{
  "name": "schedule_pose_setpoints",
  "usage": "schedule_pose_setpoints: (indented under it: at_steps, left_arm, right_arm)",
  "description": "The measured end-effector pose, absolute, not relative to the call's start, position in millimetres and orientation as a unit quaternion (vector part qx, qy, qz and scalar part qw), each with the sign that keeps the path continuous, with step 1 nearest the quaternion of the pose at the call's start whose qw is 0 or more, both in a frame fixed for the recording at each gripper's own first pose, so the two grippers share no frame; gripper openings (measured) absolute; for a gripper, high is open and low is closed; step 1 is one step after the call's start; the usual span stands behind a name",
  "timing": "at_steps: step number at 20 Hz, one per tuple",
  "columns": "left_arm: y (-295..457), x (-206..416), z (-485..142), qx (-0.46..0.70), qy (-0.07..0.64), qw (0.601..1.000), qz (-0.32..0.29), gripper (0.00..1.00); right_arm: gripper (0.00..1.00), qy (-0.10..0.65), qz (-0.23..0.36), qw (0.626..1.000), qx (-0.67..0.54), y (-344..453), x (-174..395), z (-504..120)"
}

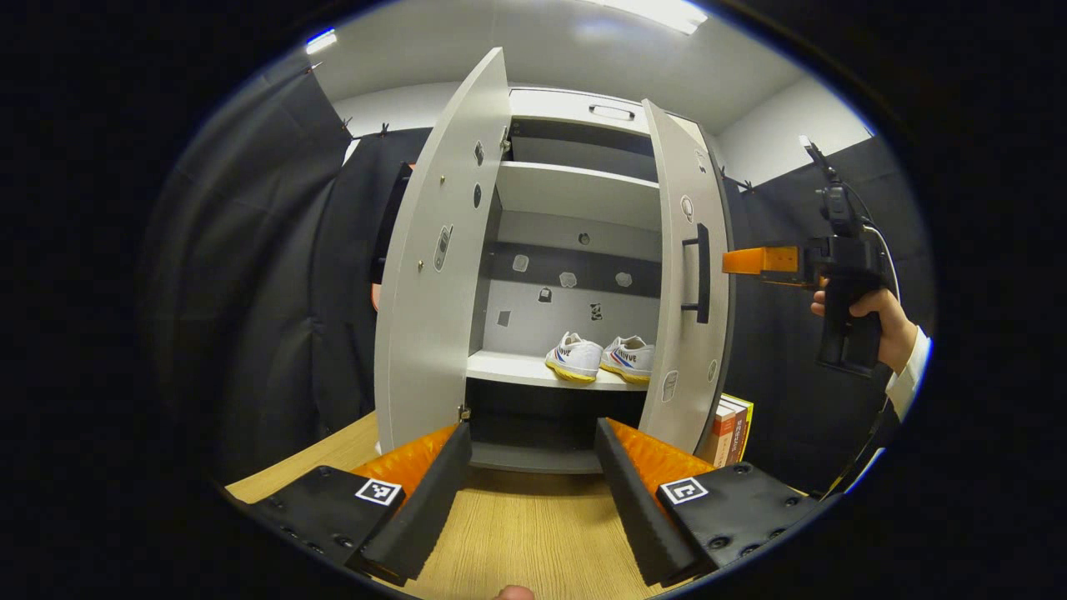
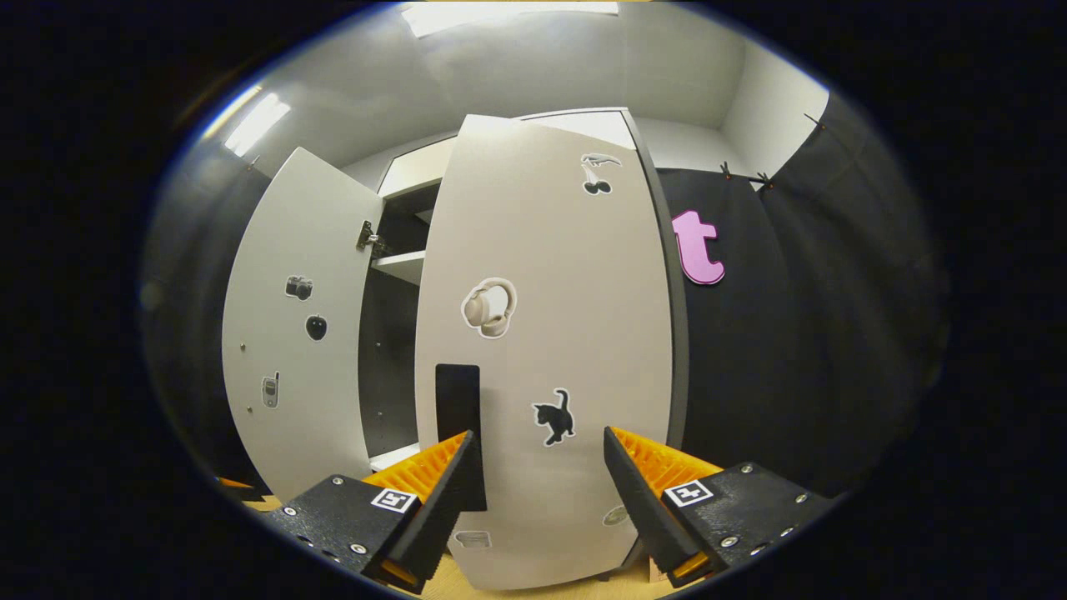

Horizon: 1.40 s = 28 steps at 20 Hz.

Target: Grab one shoe with the right hand and put it into the shoe cabinet, grab the other shoe with the left hand and put it into the shoe cabinet; then close the right door with the right hand and the left door with the left hand.

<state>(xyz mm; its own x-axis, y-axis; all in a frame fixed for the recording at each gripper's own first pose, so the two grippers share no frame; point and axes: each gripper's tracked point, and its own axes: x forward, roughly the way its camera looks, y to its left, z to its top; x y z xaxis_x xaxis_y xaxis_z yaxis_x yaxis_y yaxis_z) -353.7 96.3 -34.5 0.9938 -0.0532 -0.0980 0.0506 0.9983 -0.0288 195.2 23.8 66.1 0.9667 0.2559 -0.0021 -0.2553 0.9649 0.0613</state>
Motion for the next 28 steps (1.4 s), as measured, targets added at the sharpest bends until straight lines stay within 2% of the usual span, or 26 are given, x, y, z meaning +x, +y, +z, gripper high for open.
schedule_pose_setpoints:
  at_steps: [9,16,20,24,28]
  left_arm:
    - [101,-355,-34,-0.011,0.050,0.998,-0.026,0.96]
    - [103,-357,-37,-0.016,0.053,0.998,-0.031,0.96]
    - [105,-356,-42,-0.021,0.059,0.998,-0.030,0.97]
    - [110,-359,-42,-0.025,0.060,0.998,-0.026,0.97]
    - [115,-359,-37,-0.025,0.055,0.998,-0.021,0.97]
  right_arm:
    - [0.92,0.009,0.131,0.991,-0.013,54,239,69]
    - [0.91,0.008,0.122,0.992,-0.030,61,253,60]
    - [0.91,0.016,0.125,0.992,-0.012,67,254,56]
    - [0.92,0.009,0.105,0.994,-0.017,60,249,62]
    - [0.93,-0.005,0.095,0.995,-0.001,49,216,74]
